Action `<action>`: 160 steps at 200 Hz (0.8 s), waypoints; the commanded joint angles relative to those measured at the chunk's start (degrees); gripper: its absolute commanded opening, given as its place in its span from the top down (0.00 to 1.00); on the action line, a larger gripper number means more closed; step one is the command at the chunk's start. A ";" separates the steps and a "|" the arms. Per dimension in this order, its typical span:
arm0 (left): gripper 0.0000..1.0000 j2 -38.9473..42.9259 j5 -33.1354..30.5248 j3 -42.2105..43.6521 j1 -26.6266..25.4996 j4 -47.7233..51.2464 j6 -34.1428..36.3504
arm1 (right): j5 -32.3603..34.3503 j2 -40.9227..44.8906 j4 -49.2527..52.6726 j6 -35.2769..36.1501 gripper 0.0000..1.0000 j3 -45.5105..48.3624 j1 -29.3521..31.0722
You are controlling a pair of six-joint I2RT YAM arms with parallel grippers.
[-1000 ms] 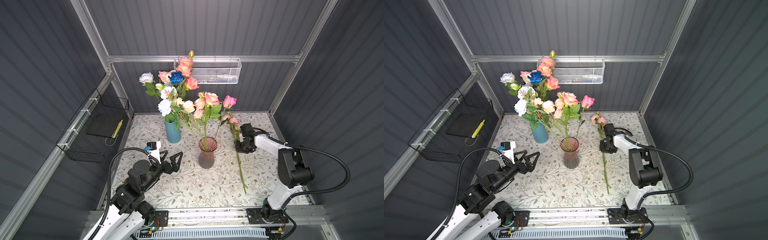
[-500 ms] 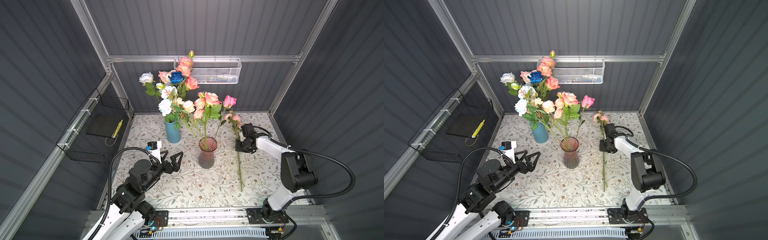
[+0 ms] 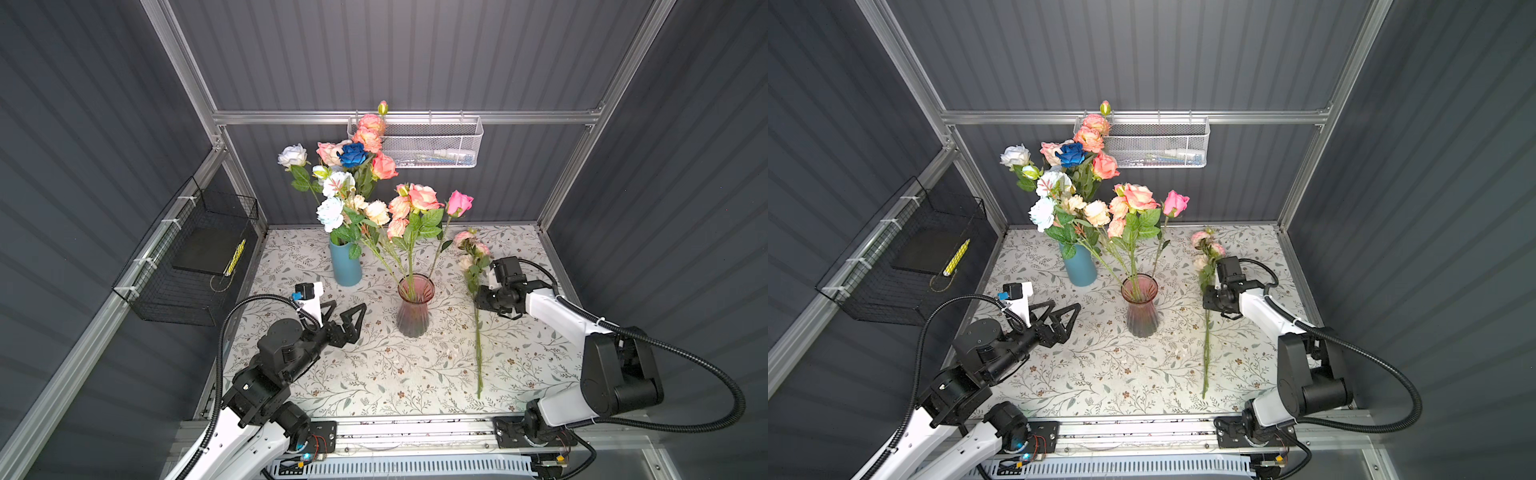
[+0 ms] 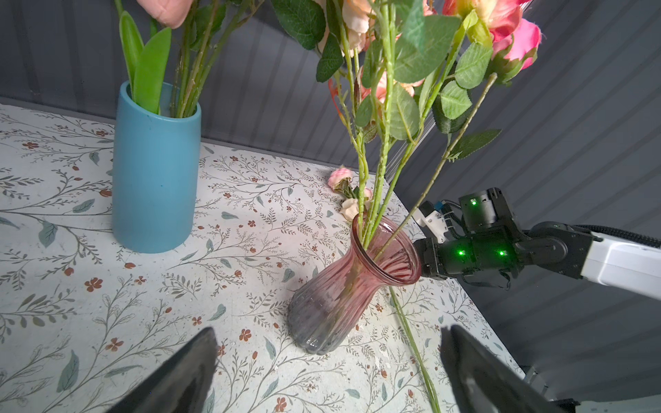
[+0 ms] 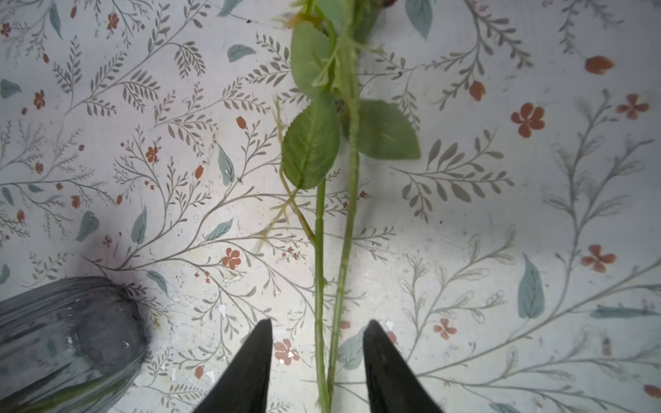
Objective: Arrange the flowers into the vase
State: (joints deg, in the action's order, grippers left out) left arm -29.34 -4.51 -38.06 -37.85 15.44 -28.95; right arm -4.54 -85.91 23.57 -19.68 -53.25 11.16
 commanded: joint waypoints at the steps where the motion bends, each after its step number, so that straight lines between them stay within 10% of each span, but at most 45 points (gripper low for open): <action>1: 0.00 0.95 -0.27 0.50 -0.39 0.59 0.46 | 1.39 -2.55 0.15 -1.06 0.54 -4.02 -0.76; 160: 0.00 0.42 -0.76 0.80 -0.39 0.53 0.56 | 7.63 -21.57 6.97 1.31 0.75 -17.77 -0.70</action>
State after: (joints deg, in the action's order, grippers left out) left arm -28.88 -4.97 -37.76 -37.85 15.88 -28.95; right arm 1.34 -105.67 26.33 -18.98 -68.99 9.93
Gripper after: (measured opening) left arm 0.997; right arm 0.259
